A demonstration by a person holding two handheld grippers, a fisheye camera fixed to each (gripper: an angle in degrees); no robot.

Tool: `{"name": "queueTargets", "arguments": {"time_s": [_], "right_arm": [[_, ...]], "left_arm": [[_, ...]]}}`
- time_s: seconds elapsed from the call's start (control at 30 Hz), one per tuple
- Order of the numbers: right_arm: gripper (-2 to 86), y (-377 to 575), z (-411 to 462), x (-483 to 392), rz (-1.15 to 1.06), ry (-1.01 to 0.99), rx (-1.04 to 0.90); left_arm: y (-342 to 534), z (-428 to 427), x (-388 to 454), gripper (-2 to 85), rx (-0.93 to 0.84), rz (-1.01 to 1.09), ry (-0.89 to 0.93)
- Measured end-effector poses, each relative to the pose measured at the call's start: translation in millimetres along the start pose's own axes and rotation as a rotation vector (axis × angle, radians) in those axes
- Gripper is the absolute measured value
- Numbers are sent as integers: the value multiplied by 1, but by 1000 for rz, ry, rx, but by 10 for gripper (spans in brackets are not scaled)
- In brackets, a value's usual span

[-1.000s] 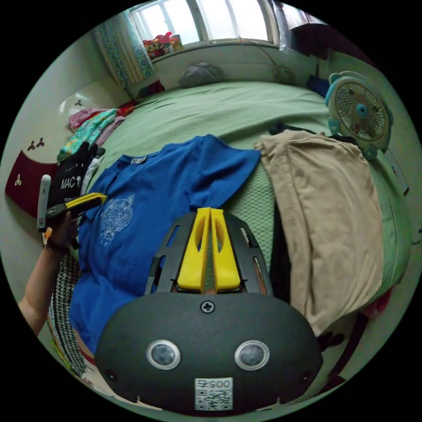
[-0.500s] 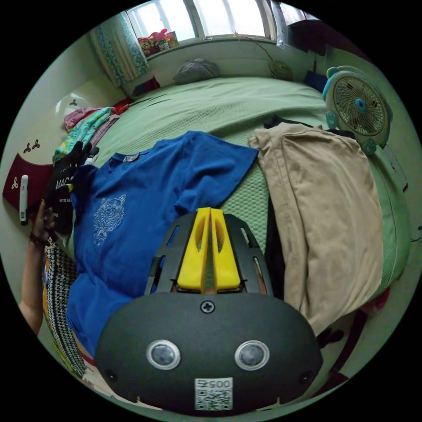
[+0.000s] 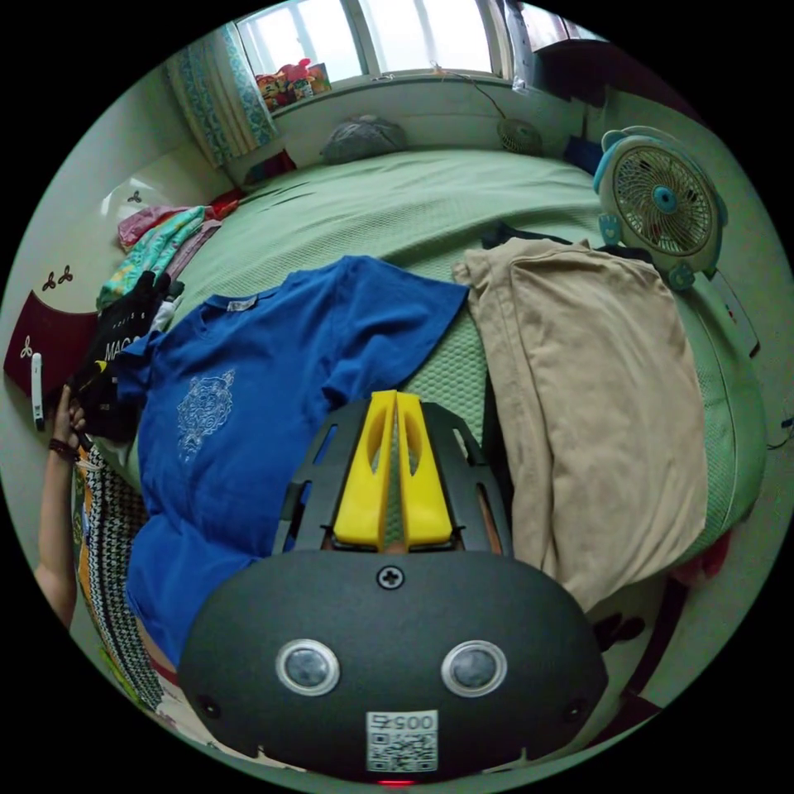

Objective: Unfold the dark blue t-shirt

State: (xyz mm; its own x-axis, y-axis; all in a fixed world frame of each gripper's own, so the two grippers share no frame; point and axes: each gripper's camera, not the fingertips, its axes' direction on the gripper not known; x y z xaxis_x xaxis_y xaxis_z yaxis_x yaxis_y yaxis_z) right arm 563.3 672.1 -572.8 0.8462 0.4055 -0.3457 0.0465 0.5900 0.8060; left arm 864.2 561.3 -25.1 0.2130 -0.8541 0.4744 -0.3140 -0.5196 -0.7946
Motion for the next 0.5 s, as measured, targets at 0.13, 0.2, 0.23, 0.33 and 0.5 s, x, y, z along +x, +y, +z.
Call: {"name": "queueTargets", "arguments": {"time_s": [0.13,0.2,0.23,0.33,0.5], "right_arm": [[55,-4,5,0,71,-28,-28],[72,-6,10,3,121,-46,-39],[76,-7,13,4,155,-54,-42],[76,-10,20,-1,197,-46,-45],[50,-12,31,-18,160,64,-75]], "left_arm": [[9,1,21,51,-12,117,59],[18,11,35,58,-52,169,146],[20,14,38,61,-62,177,154],[32,31,54,60,-112,203,164],[51,54,75,58,-179,232,144]]}}
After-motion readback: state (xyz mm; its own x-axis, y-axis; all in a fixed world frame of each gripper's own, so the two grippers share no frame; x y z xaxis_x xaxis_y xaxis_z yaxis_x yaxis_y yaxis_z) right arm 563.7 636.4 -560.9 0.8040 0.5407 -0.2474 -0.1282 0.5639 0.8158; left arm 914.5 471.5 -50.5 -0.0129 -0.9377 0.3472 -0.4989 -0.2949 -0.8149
